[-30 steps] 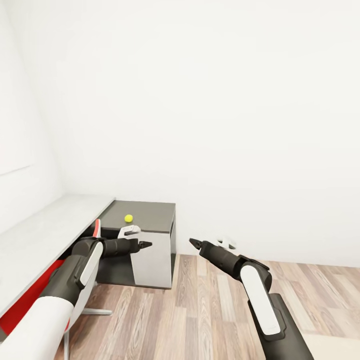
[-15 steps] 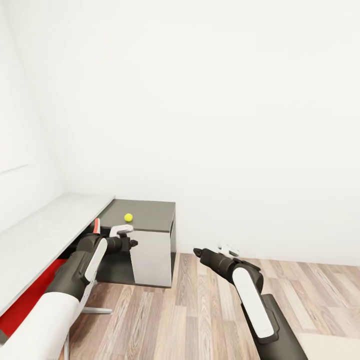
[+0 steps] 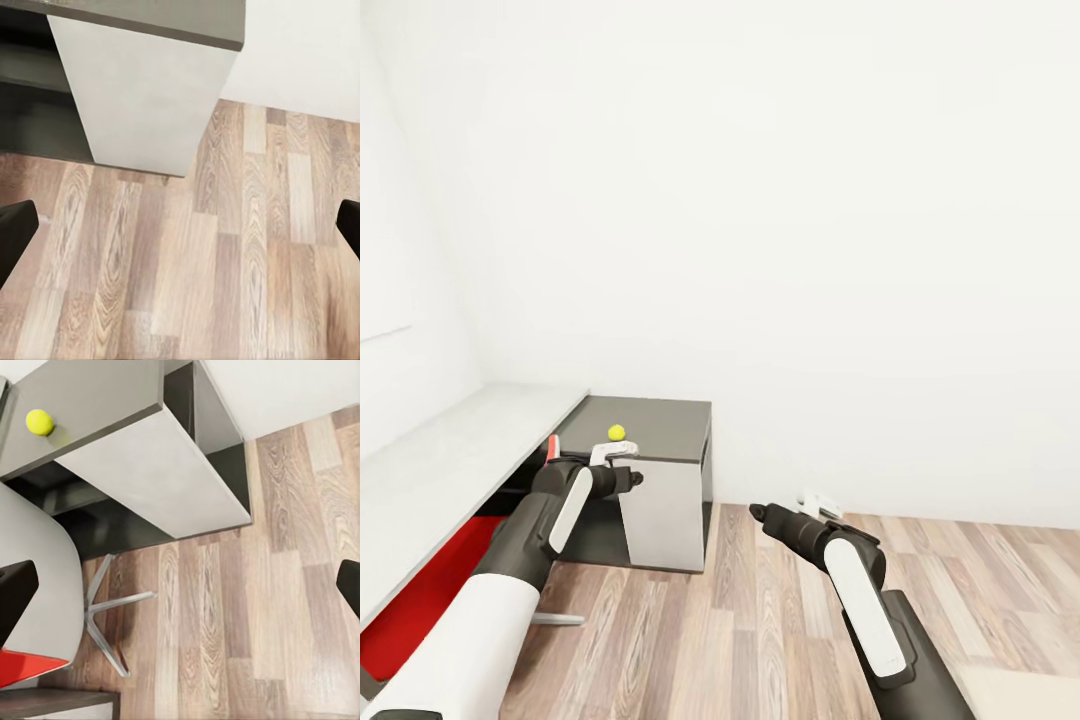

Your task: Put all the toys in the child's room - the three board games (two on the bed and one on the table), the two jigsaw puzzles on the table, and the tennis ball on the table - inside the toy box on the table in the child's room.

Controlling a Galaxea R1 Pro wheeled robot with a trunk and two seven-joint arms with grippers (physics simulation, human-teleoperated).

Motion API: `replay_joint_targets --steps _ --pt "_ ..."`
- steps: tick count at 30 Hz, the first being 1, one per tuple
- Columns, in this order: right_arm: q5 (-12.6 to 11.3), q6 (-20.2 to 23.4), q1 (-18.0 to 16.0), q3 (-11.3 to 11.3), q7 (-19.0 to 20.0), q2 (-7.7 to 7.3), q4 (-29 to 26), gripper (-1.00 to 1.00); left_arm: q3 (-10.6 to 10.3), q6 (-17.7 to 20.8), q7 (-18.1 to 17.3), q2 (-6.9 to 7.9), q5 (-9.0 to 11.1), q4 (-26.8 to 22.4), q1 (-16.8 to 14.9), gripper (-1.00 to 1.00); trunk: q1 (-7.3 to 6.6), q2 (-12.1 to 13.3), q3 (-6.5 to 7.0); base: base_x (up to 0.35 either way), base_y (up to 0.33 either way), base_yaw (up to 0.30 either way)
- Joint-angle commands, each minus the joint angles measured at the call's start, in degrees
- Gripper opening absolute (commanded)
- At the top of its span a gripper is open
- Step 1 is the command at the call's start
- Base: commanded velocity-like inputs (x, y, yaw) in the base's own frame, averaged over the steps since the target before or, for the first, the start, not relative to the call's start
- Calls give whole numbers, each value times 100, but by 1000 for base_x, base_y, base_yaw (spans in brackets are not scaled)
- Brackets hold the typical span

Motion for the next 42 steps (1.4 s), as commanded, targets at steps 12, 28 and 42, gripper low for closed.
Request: replay_joint_targets --steps 12,28,42 --pt "-63 21 -3 20 -53 -1 -14 100 -20 16 75 24 36 47 -6 100 6 -13 -25 282 109 0" --pt "-66 28 1 20 -28 -25 -35 100 -40 7 80 0 13 55 -6 100 6 -13 -26 328 10 0" --pt "-78 107 1 16 13 -40 -146 100 -47 7 80 8 -45 55 -6 100 6 -13 -26 332 -99 101"
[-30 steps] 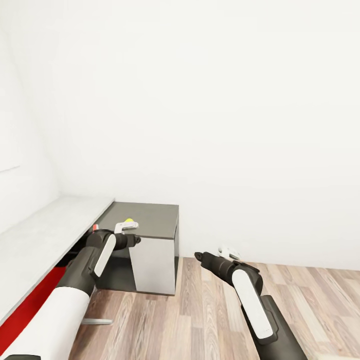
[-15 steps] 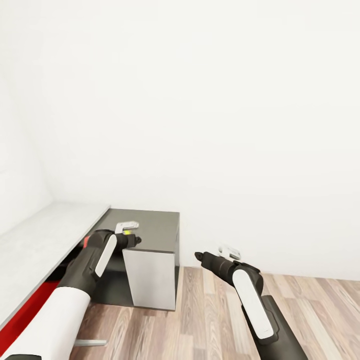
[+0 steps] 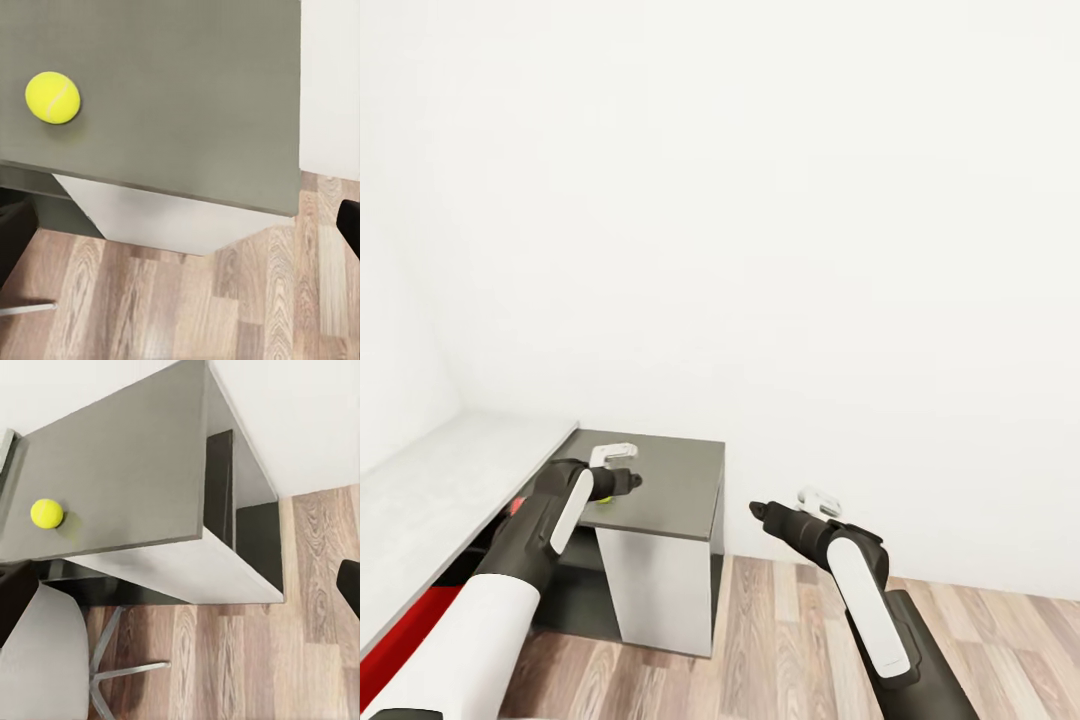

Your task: Put all the toys in the child's room - the three board games (two on the bed and one on the table), the two jigsaw puzzles on the table, and the tennis ball on the table - inside the toy box on the table in the child's room.

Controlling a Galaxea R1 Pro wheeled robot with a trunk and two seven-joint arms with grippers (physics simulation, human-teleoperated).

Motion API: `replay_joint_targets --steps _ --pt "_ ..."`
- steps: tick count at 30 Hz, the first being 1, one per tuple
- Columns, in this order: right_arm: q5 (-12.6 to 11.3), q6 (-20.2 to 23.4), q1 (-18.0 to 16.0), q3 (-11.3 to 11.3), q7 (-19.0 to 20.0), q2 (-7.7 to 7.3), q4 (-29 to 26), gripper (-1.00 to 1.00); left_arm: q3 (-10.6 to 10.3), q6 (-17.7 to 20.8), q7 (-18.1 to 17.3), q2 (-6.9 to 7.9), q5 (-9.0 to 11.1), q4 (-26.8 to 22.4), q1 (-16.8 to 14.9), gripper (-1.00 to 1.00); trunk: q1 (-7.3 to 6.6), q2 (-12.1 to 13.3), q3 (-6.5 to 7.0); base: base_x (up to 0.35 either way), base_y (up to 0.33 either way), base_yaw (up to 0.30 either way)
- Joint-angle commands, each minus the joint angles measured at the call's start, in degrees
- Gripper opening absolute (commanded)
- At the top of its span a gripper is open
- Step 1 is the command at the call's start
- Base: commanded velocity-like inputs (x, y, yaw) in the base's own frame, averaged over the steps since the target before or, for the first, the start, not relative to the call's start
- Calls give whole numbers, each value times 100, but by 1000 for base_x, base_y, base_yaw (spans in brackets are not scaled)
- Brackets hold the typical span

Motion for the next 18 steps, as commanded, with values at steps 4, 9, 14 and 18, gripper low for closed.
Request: replay_joint_targets --steps 4,9,14,18 --pt "-98 253 -6 -10 106 -112 -192 100 -7 20 78 10 -163 -4 -6 100 8 -13 -14 332 -106 9" --pt "-115 508 -6 -74 852 -272 -252 100 10 20 493 -6 -384 -8 -6 100 8 -13 -14 302 -104 2" --pt "-86 557 -6 -133 1319 -324 -262 100 -18 32 889 -58 -435 -9 -6 100 8 -13 -14 101 -32 0" --pt "-79 564 -6 -142 1362 -330 -263 100 -19 47 951 -67 -445 -6 -6 100 8 -13 -14 18 -6 0"
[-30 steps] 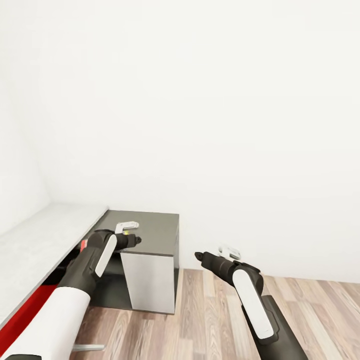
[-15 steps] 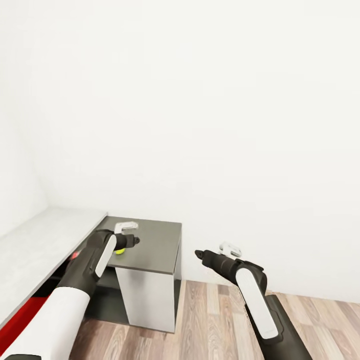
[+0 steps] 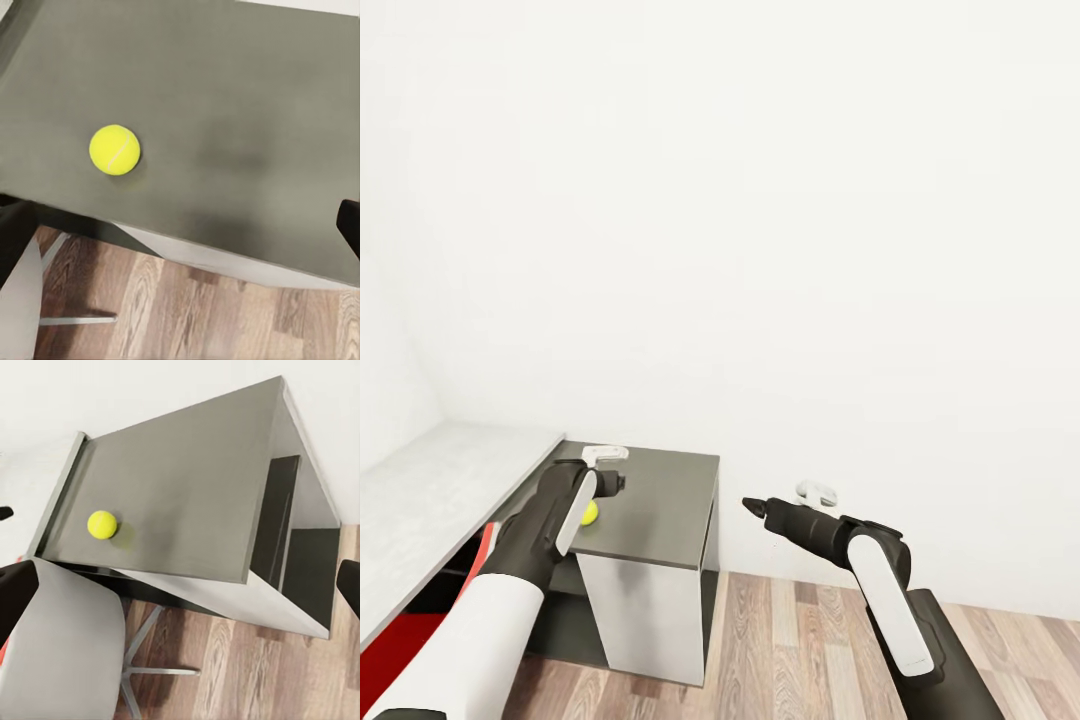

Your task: Put all the toys in the child's room - the three board games (two on the bed and one on the table), the two jigsaw puzzles on the table, and the tennis ball on the table - inside the toy box on the table in the child's room.

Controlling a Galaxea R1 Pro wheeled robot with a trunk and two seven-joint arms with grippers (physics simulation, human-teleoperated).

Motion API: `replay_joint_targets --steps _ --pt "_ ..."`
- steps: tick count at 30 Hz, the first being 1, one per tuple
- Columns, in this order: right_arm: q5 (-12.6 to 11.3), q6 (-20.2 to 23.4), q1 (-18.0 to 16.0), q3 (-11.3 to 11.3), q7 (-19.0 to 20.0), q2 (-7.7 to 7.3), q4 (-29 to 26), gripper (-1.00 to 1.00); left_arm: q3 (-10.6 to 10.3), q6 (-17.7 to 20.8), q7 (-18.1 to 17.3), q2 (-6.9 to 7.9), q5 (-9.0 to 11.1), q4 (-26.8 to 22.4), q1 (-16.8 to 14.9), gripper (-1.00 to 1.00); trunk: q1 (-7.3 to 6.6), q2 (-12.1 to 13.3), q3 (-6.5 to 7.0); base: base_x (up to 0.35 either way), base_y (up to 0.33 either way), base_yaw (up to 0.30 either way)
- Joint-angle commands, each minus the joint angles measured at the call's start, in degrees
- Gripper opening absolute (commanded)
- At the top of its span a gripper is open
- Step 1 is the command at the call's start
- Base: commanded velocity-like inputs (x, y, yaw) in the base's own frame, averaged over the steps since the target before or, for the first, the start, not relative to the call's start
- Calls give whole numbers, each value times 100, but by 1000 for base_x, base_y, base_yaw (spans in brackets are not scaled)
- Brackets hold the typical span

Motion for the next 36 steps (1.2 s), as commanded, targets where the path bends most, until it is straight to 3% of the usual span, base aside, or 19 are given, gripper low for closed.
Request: replay_joint_targets --steps 1,13,24,36 --pt "-56 14 -6 1 -54 0 -6 100 -8 33 78 -1 59 -3 -5 100 4 -14 -14 6 -2 0" --pt "-46 16 -6 0 -44 0 2 100 22 47 716 38 69 46 -5 100 4 -14 -14 26 2 0" --pt "-45 16 -6 0 -44 0 2 100 52 -31 745 64 67 507 -5 100 4 -14 -14 233 123 0" --pt "-46 16 -6 0 -44 0 2 100 43 -40 743 65 66 576 -5 100 4 -14 -14 145 25 0"
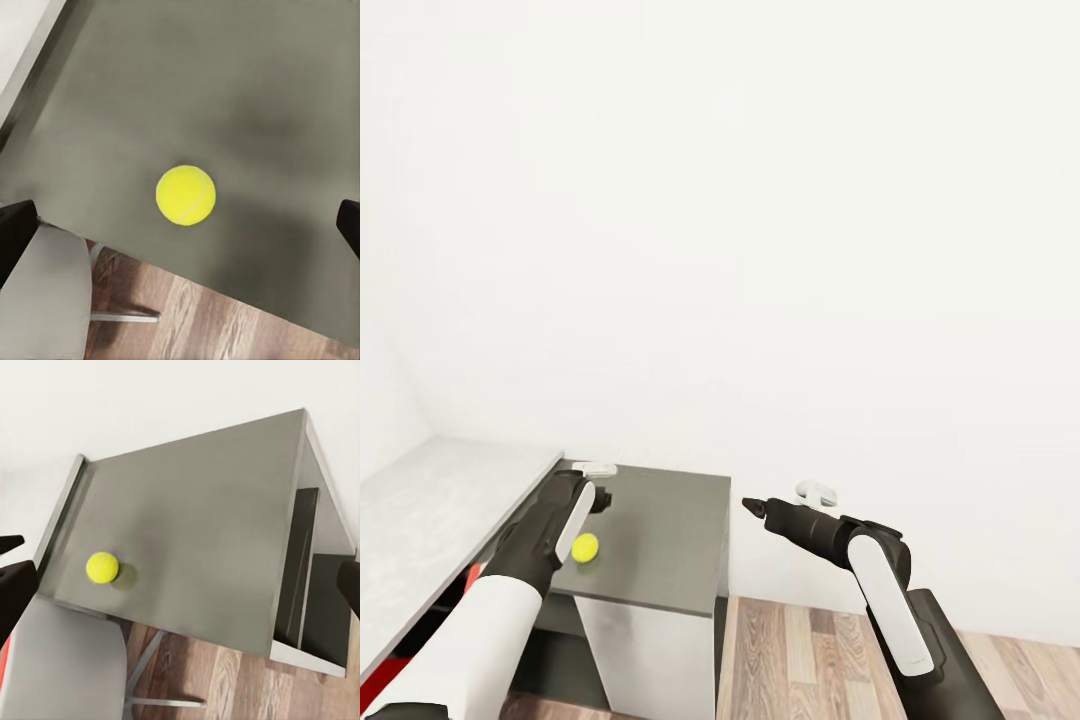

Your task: Put all the toys in the child's room - the three board games (two on the bed and one on the table), the two jigsaw puzzles on the table, and the tennis ball on the table - inside the toy box on the table in the child's room.

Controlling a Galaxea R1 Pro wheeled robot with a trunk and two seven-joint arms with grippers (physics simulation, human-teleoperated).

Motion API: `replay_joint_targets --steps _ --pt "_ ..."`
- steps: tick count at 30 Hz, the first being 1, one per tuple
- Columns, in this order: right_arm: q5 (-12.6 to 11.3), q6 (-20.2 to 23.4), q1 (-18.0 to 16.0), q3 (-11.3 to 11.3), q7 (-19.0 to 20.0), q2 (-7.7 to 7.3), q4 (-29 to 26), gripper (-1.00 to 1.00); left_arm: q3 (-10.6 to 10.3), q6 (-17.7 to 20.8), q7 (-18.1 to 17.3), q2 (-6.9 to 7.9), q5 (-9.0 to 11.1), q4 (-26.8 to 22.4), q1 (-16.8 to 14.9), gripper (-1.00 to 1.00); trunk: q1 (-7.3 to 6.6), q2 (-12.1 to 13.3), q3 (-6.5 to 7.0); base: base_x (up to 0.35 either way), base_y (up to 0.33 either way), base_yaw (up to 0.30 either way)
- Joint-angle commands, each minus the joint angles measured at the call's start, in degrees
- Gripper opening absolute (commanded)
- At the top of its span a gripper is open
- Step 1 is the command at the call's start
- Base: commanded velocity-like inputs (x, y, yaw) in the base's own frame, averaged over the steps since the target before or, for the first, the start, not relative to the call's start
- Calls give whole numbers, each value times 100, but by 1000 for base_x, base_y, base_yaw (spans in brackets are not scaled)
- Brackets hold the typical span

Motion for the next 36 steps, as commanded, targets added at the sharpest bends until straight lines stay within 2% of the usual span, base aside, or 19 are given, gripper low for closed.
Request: replay_joint_targets --steps 1,10,17,21,23,27,36 --pt "-59 14 -6 1 -60 1 -6 100 -19 19 51 6 61 0 -5 100 5 -13 -14 98 1 0" --pt "-59 14 -6 1 -60 1 -6 100 -9 12 -18 47 86 309 -5 100 5 -13 -14 163 0 0" --pt "-59 14 -6 1 -60 1 -6 100 -1 -84 -98 231 110 621 -8 100 5 -13 -14 184 0 0" --pt "-59 14 -6 1 -60 1 -6 100 -4 -314 -449 310 109 919 -13 100 5 -13 -14 217 0 0" --pt "-59 14 -6 1 -60 1 -6 100 -3 -521 -760 430 107 1163 -13 100 5 -13 -14 258 0 0" --pt "-59 18 -6 1 -60 1 -6 100 -5 -862 -1140 582 108 1436 -14 100 5 -13 -14 231 0 0" --pt "-59 21 -6 1 -54 -3 -6 100 -20 -1026 -1752 648 104 1539 -14 100 5 -13 -14 48 0 0"
